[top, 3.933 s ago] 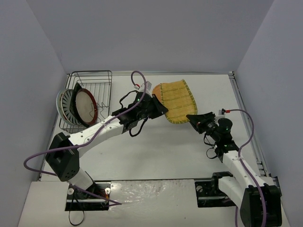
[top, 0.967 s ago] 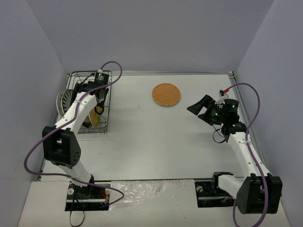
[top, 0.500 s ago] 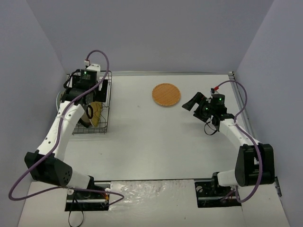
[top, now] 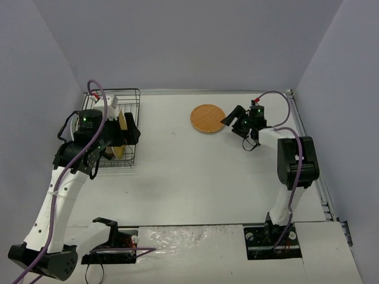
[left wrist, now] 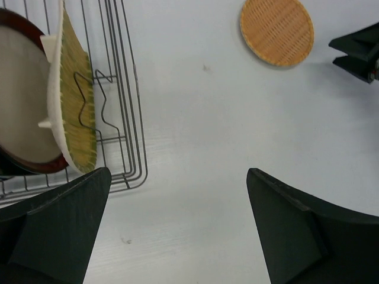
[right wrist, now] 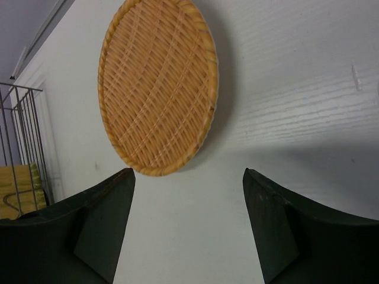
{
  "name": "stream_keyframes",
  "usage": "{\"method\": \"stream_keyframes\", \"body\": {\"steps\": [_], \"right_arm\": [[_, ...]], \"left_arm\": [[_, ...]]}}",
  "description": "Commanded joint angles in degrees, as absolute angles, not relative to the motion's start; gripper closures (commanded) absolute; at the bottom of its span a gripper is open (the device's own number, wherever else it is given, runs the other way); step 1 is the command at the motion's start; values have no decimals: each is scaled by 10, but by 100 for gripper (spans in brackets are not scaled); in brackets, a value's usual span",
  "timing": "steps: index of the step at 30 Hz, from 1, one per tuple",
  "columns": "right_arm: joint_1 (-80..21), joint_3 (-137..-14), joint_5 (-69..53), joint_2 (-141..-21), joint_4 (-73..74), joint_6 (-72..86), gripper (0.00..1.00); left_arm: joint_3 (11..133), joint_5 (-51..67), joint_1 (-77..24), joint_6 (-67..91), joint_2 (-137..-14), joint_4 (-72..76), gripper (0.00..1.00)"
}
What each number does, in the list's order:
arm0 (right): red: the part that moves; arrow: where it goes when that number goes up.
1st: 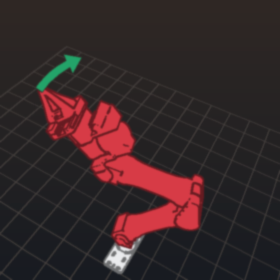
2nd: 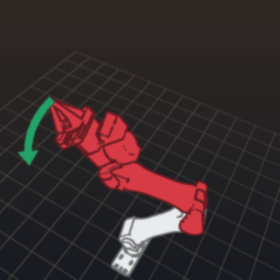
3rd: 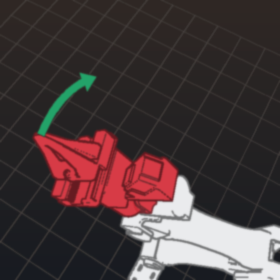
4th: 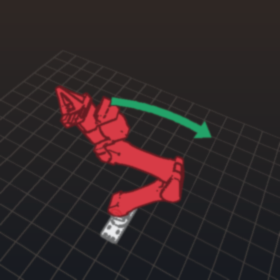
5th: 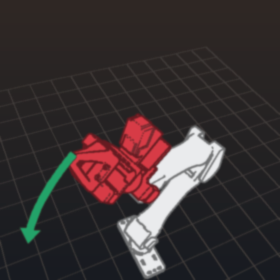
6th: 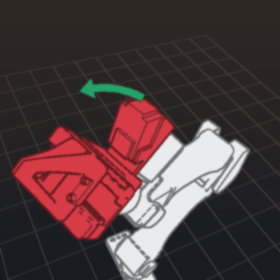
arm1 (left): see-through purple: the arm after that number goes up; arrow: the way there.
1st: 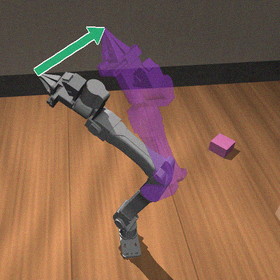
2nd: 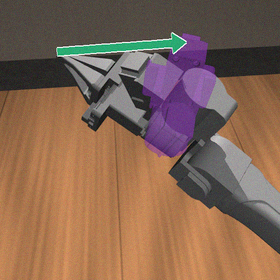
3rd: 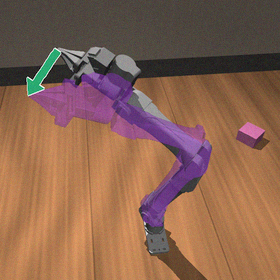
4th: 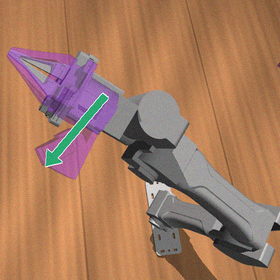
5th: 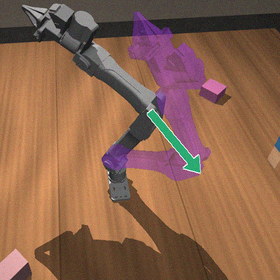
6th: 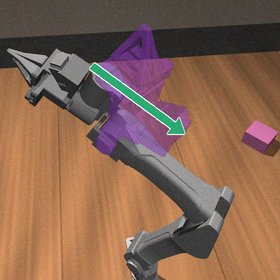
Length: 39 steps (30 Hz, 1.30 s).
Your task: Load the plates into the dish rack
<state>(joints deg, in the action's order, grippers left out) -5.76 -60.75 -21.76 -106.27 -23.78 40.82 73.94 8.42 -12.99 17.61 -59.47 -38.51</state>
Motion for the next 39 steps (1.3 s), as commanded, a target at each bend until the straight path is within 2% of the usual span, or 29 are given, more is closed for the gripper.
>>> {"method": "stream_keyframes", "body": {"steps": [1, 5, 11, 17, 19, 23, 28, 35, 39], "right_arm": [[-61, -663, -227, -1119, -304, 428, 33], [-62, -692, -237, -1165, -319, 443, 41], [-62, -711, -257, -1213, -346, 465, 44], [-66, -710, -266, -1244, -366, 497, 52], [-67, -706, -266, -1249, -375, 503, 58], [-66, -695, -262, -1251, -392, 516, 79], [-65, -677, -268, -1235, -416, 531, 98], [-62, -592, -315, -1147, -501, 589, 100], [-63, -521, -372, -1085, -601, 657, 100]], "left_arm": [[733, 131, -127, 206, -564, -386, 3], [711, 141, -128, 218, -546, -383, 3], [699, 143, -128, 220, -537, -389, 3], [690, 156, -128, 224, -537, -387, 3], [687, 164, -128, 227, -539, -382, 3], [680, 176, -128, 234, -541, -372, 3], [667, 199, -128, 254, -545, -353, 3], [649, 222, -132, 284, -552, -317, 3], [642, 243, -140, 322, -568, -276, 3]]}}
